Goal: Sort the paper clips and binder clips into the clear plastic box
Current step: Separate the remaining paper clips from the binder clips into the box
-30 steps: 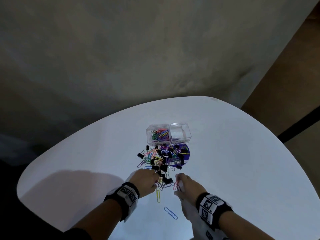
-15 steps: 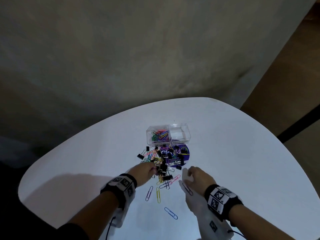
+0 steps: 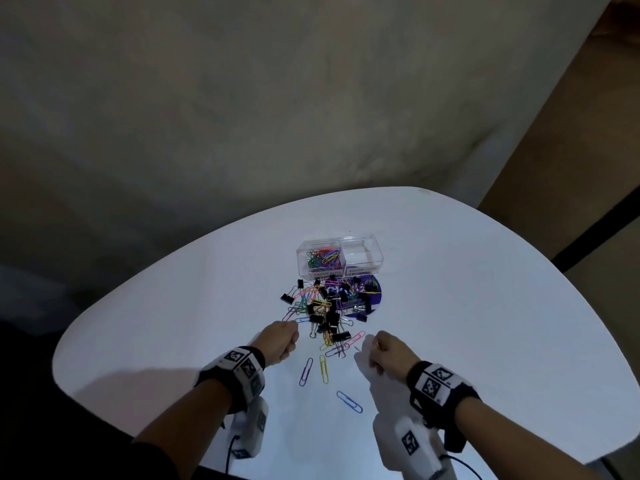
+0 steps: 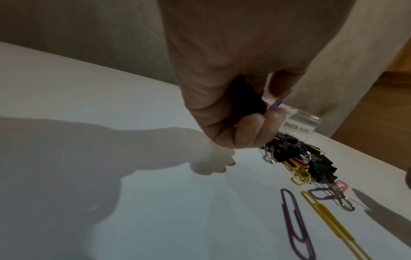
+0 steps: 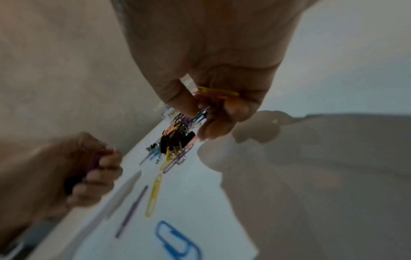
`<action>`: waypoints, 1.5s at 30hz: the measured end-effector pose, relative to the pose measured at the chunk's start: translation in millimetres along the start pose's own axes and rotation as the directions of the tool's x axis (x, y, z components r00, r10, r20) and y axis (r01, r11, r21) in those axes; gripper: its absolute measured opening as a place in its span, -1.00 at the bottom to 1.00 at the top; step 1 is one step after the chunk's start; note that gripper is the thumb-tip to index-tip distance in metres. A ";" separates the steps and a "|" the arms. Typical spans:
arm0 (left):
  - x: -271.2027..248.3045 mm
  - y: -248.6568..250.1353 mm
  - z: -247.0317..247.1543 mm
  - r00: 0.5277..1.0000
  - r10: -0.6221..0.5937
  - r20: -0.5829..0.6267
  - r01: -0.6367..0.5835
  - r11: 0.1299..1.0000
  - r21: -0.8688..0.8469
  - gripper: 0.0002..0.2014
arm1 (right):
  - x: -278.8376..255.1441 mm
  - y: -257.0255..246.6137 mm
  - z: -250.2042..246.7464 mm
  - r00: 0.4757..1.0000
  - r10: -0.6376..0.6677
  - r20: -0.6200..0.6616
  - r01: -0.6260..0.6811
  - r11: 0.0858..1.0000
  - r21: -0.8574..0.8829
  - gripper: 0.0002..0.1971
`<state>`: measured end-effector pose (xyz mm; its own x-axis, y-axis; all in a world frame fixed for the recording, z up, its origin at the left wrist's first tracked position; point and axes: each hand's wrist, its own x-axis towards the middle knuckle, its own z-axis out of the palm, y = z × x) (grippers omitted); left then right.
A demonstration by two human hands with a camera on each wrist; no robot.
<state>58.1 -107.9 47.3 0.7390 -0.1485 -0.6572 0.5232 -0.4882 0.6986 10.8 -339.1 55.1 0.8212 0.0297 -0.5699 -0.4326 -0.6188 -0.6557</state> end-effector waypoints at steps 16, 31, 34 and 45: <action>4.7 8.7 11.8 0.919 0.378 -0.113 -0.383 0.923 -0.024 -0.66 | -14.4 10.0 29.3 0.981 -0.176 0.078 0.183 0.978 -0.097 -0.84; -13.6 -14.1 24.1 0.985 0.152 0.079 -0.137 0.420 0.897 -0.51 | 10.5 -1.5 -3.4 0.973 -0.193 0.123 0.221 0.933 -0.285 -0.69; -13.8 -14.5 23.2 0.988 0.143 0.061 -0.126 0.507 0.853 -0.67 | 21.1 2.8 -17.3 0.991 -0.127 0.031 0.120 0.977 0.174 -0.75; -8.6 -6.9 11.9 0.934 0.284 0.216 -0.357 0.753 0.553 -0.61 | 52.3 -23.3 -11.9 0.961 -0.184 0.206 0.262 0.842 -0.472 -0.82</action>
<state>43.0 -113.5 44.7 0.7476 -0.4628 -0.4763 -0.1046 -0.7903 0.6038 68.2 -332.4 46.5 0.7923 0.3037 -0.5291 0.0269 -0.8838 -0.4671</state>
